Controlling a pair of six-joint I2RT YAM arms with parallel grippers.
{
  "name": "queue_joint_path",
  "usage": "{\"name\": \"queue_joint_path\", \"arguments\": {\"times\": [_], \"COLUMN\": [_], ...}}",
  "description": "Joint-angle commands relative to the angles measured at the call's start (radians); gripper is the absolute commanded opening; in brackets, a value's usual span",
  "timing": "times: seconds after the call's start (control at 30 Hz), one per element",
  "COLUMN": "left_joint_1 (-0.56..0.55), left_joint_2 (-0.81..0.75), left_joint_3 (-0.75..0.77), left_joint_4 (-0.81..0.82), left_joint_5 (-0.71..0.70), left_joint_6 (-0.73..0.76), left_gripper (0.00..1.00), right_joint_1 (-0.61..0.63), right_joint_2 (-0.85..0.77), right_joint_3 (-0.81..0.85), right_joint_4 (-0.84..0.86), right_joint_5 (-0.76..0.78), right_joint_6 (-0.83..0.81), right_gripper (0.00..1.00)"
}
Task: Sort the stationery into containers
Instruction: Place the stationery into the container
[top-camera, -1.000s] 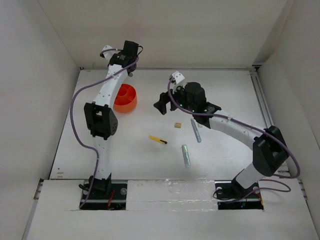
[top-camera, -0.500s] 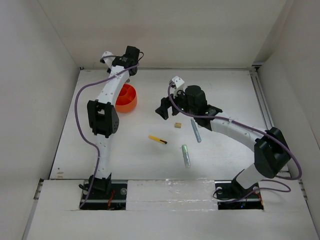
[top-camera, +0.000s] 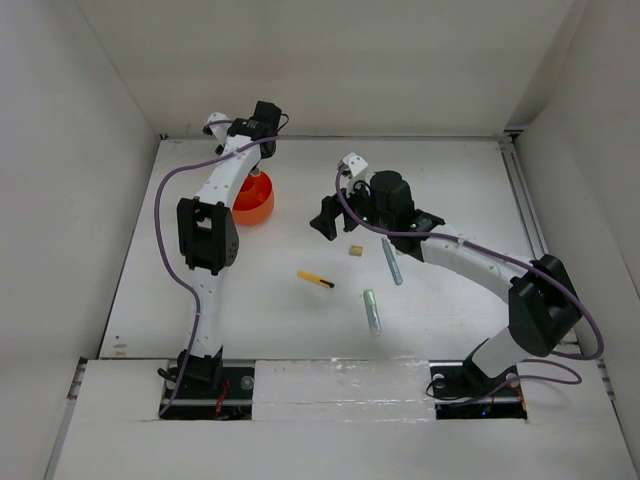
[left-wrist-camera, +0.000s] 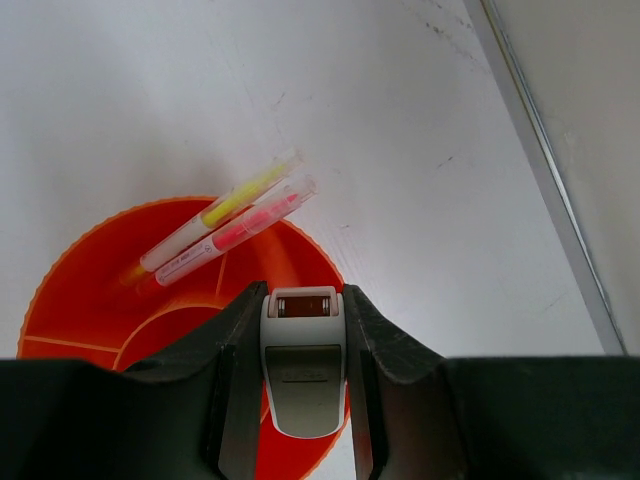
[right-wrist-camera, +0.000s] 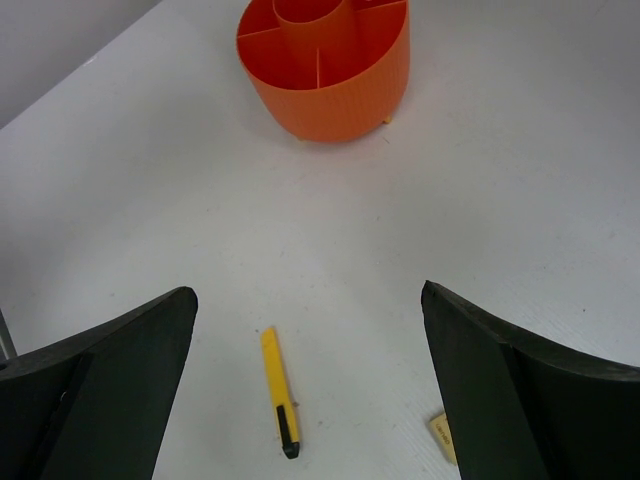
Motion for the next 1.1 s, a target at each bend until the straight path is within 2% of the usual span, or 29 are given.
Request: {"name": "queue_joint_path", "arguments": {"times": [0.0,0.47,0.63,0.8,0.87,1.07], "left_joint_1": [0.001,0.011,0.011,0.011,0.011,0.02], "left_joint_2": [-0.014,-0.014,-0.014,-0.014,-0.014,-0.014], "left_joint_3": [-0.013,-0.022,-0.022,-0.022,-0.033,-0.033], "left_joint_4": [-0.014,-0.005,0.004,0.024,0.035,0.044], "left_joint_5": [-0.079,-0.079,-0.079,-0.079,-0.088,-0.088], "left_joint_6": [-0.073,-0.052,-0.042,-0.033,-0.033,-0.024], "left_gripper": [0.0,0.0,0.14,0.2,0.25,0.3], "right_joint_1": [0.009,0.009,0.009,0.009,0.009,0.009], "right_joint_2": [-0.02,-0.029,-0.029,-0.029,-0.02,-0.02], "right_joint_3": [-0.003,-0.012,-0.012,-0.012,-0.021,-0.022], "right_joint_4": [0.041,0.05,0.059,0.06,0.069,0.069], "right_joint_5": [-0.018,-0.028,-0.037,-0.046,-0.046,-0.046], "right_joint_6": [-0.015,-0.015,-0.015,-0.015,-0.015,-0.015], "right_gripper": [1.0,1.0,1.0,1.0,1.0,1.0]}}
